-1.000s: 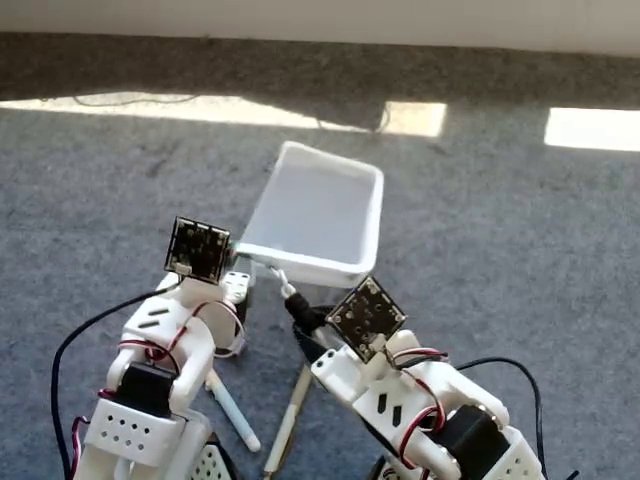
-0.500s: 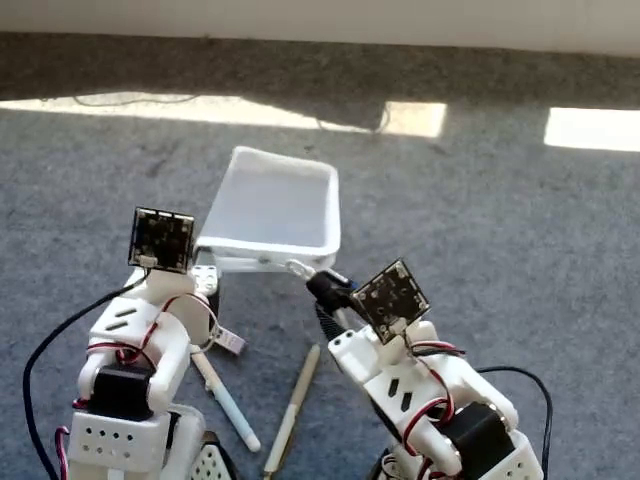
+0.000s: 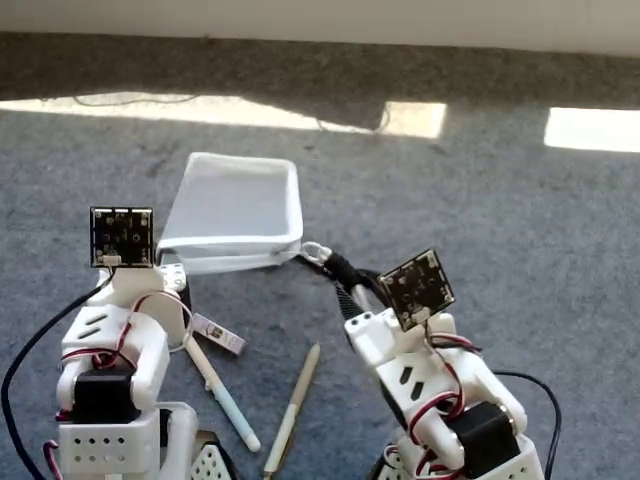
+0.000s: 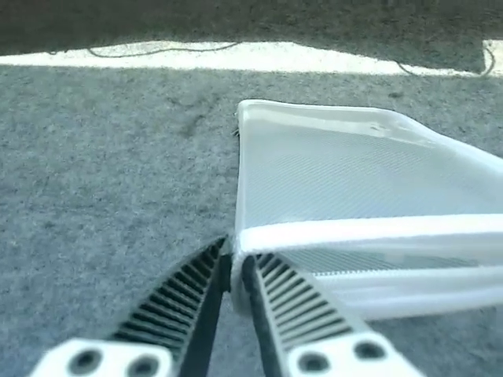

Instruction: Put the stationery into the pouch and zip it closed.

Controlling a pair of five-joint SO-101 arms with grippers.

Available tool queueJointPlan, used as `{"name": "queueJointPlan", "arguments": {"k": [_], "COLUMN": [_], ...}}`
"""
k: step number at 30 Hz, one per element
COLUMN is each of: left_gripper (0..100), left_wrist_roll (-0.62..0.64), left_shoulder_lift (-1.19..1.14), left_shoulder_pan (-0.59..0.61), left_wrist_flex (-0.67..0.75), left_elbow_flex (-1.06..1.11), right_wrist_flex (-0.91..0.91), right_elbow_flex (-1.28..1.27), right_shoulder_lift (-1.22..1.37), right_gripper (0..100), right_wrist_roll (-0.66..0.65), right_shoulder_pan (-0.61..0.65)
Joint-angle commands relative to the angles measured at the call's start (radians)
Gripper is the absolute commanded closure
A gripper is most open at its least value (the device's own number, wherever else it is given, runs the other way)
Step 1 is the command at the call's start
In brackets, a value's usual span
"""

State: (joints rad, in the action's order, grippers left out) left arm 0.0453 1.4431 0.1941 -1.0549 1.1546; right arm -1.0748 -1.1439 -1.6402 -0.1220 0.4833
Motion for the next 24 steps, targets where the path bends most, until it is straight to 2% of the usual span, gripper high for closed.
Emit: {"name": "queueJointPlan", "arguments": {"k": [1,6,12,21,24], "left_gripper": [99,99,99,99,99], "left_wrist_roll": [-0.003,-0.003,-0.003,-0.002,0.0], "left_shoulder_lift": [0.012,0.012,0.012,0.004,0.004], "left_shoulder_pan": [0.054,0.056,0.101,0.214,0.249], "left_wrist_flex": [-0.006,-0.006,-0.002,-0.006,-0.008], "left_elbow_flex": [-0.053,-0.056,-0.059,-0.102,-0.116], "right_wrist_flex": [0.054,0.067,0.065,0.065,0.065], "right_elbow_flex": [0.05,0.056,0.051,0.05,0.05], "right_shoulder_lift": [-0.008,-0.001,0.001,0.004,0.004], "right_gripper": [99.3,96.7,78.0,77.1,77.1], "right_wrist_roll": [0.009,0.009,0.072,0.071,0.029], "right_shoulder_pan": [-0.051,-0.056,-0.108,-0.108,-0.108]}}
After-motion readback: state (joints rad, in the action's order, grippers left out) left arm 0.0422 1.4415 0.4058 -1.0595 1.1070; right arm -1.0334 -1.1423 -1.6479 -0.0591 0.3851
